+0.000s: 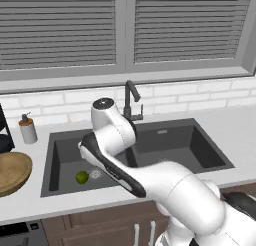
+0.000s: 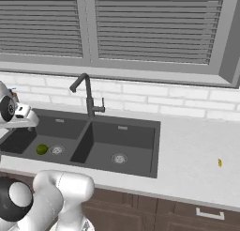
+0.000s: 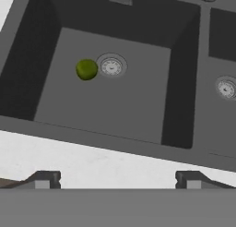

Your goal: Pick the lime from the sink and place it in the bowl. Then pick the bowl and place it in the microwave. Then close the microwave door and press the start button.

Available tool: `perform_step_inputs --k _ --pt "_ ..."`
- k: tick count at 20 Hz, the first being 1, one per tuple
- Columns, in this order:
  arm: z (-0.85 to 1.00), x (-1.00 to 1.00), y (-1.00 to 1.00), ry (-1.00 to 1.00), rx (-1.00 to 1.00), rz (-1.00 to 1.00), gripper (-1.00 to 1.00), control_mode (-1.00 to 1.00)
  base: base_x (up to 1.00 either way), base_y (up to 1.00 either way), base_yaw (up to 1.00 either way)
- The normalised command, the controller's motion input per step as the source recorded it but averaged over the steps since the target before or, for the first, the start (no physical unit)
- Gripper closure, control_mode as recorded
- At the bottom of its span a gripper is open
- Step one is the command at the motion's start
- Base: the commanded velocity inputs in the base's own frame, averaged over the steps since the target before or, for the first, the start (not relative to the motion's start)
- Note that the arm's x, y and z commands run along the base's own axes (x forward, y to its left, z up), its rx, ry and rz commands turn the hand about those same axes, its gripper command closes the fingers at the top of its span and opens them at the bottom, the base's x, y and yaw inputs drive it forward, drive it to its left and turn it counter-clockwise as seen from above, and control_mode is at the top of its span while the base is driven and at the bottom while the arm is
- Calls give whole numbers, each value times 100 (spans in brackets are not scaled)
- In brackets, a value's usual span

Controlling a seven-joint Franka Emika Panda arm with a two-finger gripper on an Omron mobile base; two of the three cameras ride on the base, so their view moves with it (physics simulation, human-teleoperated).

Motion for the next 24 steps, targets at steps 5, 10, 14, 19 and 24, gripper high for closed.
perform_step_inputs --k 5,10,14,19,24 --pt "-59 42 15 7 0 9 -100 -100 0 0 0" --pt "-65 33 10 6 0 7 -100 -100 0 0 0" --pt "-51 22 37 9 -1 1 -100 -100 0 0 0" --pt "-36 9 23 4 -1 0 -100 -100 0 0 0" --pt "-27 16 0 3 0 -3 -100 -100 0 0 0"
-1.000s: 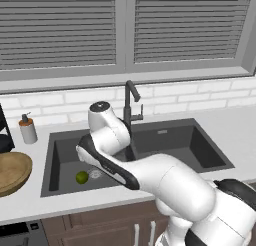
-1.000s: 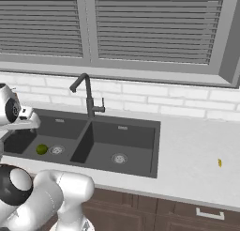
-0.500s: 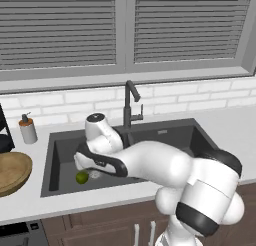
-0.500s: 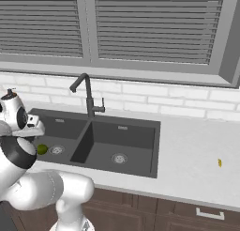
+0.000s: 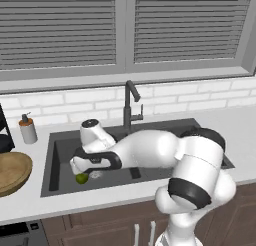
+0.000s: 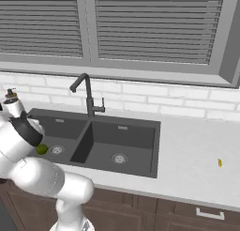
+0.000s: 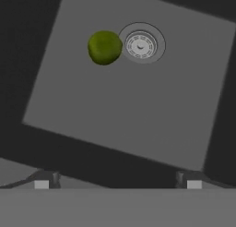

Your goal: Pick the lime from the sink and place it in the bowl. Then pick the bowl and place it in the microwave. Then close the microwave door and press the start button.

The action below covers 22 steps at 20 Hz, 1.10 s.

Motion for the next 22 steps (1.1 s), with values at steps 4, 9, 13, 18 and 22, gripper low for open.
perform_step_inputs --k 4,9,13,18,22 --pt "-25 32 0 7 0 -6 -100 -100 0 0 0" --pt "-23 25 0 3 0 -9 -100 -100 0 0 0" --pt "-2 38 58 2 -1 -22 -100 -100 0 0 0" --pt "-13 18 8 4 0 -10 -100 -100 0 0 0" --pt "-24 26 0 5 0 -3 -100 -100 0 0 0"
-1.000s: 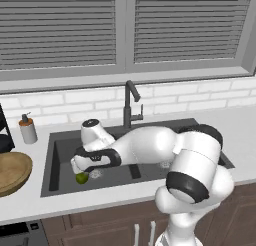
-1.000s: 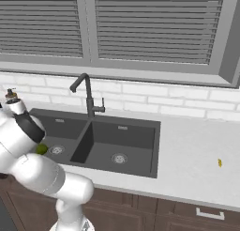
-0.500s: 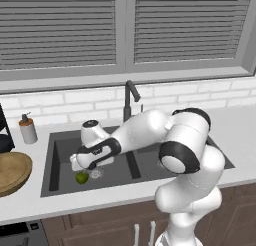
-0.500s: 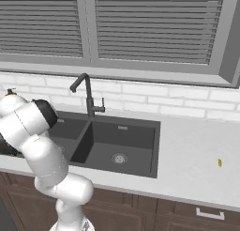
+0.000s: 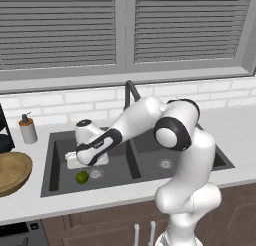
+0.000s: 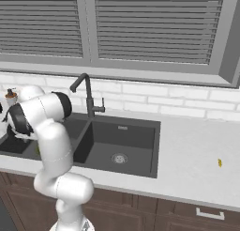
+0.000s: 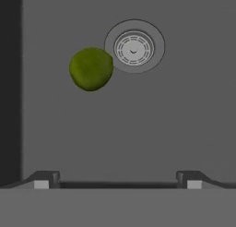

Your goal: Pick the lime from the sink and place it in the bowl. Then pick the bowl and place it in the microwave. Then close the microwave door and press the start button.

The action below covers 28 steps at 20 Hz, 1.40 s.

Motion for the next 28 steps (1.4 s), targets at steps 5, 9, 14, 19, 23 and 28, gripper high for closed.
perform_step_inputs --k 5,9,14,19,23,28 --pt "-28 29 1 7 0 0 -100 -100 0 0 0" --pt "-25 25 11 7 0 -1 -100 -100 0 0 0" --pt "-25 22 6 5 0 -1 -100 -100 0 0 0" --pt "-35 23 5 1 0 -1 -100 -100 0 0 0" --pt "-27 19 3 0 0 0 -100 -100 0 0 0" --pt "-19 19 14 -2 0 0 -100 -100 0 0 0"
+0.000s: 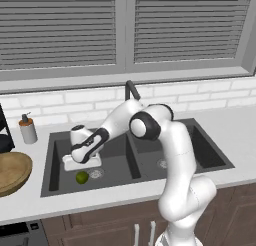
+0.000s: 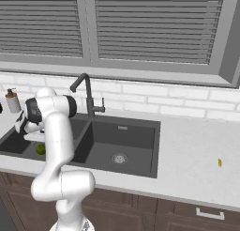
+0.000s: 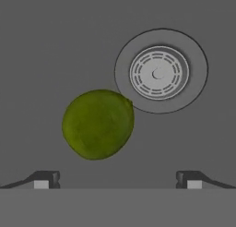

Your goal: Pick the lime from the sink and place it in the bowl. Then pick the bowl and place it in the microwave. Then close the microwave door and press the start button.

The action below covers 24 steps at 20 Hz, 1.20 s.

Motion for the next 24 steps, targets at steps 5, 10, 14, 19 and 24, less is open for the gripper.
perform_step_inputs --k 5,10,14,19,24 --pt "-23 19 16 -1 1 0 -100 -100 0 0 0" --pt "-33 23 8 -3 2 0 -100 -100 0 0 0" --pt "-26 3 2 -4 2 0 -100 -100 0 0 0" --pt "-12 -6 -1 -1 3 0 -100 -100 0 0 0" --pt "-12 -17 -2 -1 3 0 -100 -100 0 0 0"
